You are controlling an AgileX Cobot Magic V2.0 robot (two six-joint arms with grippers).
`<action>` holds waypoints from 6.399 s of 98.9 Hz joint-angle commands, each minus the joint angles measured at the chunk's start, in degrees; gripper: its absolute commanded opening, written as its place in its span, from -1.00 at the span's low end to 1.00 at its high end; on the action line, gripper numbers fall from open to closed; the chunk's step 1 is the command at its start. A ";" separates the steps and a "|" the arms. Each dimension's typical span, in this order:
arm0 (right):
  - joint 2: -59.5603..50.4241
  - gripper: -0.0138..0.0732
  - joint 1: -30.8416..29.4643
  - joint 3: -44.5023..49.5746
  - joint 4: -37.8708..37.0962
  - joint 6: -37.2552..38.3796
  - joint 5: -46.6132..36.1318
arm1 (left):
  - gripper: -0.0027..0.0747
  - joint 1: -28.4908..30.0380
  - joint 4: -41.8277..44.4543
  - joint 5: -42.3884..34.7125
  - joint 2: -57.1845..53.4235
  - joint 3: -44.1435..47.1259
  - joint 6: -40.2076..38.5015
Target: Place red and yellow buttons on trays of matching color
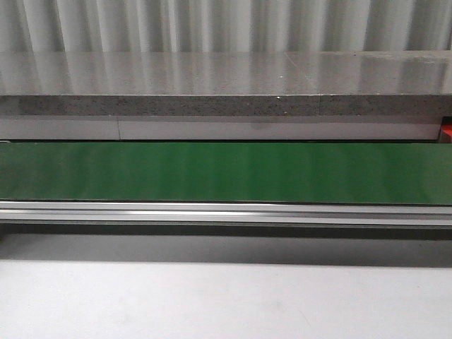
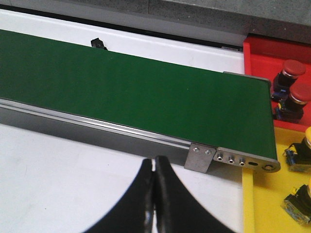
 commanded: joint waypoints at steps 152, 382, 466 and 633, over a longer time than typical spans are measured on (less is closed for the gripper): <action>0.73 -0.84 0.25 -1.40 -0.01 -0.45 -4.20 | 0.52 10.50 2.57 -0.07 -3.69 -10.19 -2.99; 0.73 -0.84 0.25 -1.40 -0.01 -0.45 -4.26 | -0.81 -4.55 2.14 -11.05 -1.53 1.10 0.40; 0.73 -0.84 0.25 -1.40 -0.01 -0.45 -4.32 | -0.94 -17.96 -4.77 -34.07 -68.92 47.39 1.67; 76.62 0.75 20.53 -51.09 6.88 -10.70 10.10 | -0.95 -17.86 -5.41 -34.05 -75.91 53.74 1.67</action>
